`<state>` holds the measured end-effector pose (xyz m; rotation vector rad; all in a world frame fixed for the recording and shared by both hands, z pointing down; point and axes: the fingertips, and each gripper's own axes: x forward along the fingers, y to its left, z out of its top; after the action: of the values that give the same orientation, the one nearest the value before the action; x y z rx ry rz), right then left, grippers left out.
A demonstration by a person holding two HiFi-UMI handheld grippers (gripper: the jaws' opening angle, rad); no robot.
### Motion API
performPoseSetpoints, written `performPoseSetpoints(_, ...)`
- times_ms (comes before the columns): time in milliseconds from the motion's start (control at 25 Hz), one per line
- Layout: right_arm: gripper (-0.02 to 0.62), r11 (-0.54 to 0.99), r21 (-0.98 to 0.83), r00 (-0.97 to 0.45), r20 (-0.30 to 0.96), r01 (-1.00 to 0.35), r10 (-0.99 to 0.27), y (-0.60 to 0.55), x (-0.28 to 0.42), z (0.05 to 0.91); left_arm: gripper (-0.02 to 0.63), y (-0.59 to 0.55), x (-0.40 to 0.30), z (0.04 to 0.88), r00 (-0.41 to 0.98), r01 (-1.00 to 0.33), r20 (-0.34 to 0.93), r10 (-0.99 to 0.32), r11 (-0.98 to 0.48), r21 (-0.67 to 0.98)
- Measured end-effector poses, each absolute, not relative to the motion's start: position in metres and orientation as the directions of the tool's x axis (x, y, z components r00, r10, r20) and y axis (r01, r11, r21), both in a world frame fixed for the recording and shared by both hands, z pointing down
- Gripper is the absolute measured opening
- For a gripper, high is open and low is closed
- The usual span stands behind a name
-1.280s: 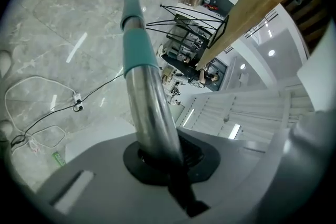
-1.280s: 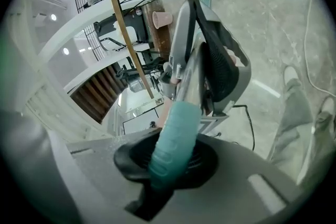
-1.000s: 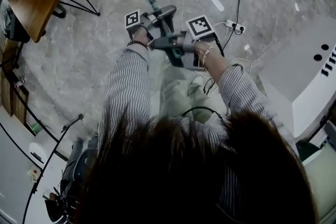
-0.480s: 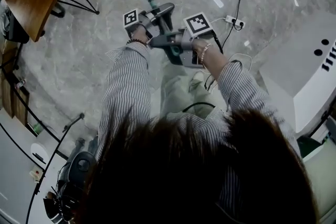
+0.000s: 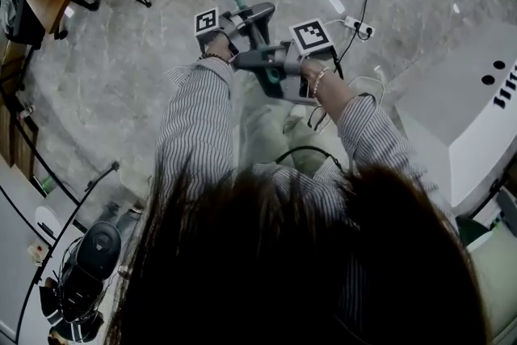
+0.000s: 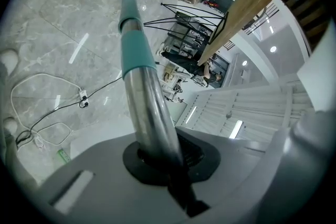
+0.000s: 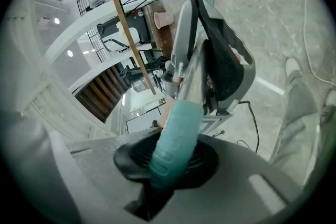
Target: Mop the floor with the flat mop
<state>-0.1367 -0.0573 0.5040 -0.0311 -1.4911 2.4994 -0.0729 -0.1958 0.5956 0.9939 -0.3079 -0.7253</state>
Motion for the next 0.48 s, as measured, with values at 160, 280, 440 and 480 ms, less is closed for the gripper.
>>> performPoseSetpoints(160, 0.061, -0.432, -0.878, -0.964, 0.107, -0.207, 0.245, 0.002, -0.097, 0.496, 0.012, -0.14, -0.034, 0.587, 0.712, 0.431, -0.097, -0.696, 0.324, 0.842)
performPoseSetpoints(280, 0.061, -0.406, -0.885, -0.955, 0.117, -0.225, 0.274, 0.06, -0.054, 0.496, 0.012, -0.086, 0.007, 0.584, 0.693, 0.446, -0.107, -0.712, 0.307, 0.841)
performPoseSetpoints(440, 0.063, -0.388, -0.891, -0.944, 0.118, -0.237, 0.308, 0.122, 0.001, 0.496, 0.012, -0.027, 0.06, 0.582, 0.682, 0.465, -0.132, -0.72, 0.287, 0.838)
performPoseSetpoints(480, 0.063, -0.383, -0.892, -0.942, 0.119, -0.241, 0.315, 0.137, 0.017, 0.498, 0.011, -0.012, 0.075, 0.583, 0.681, 0.466, -0.135, -0.719, 0.285, 0.837)
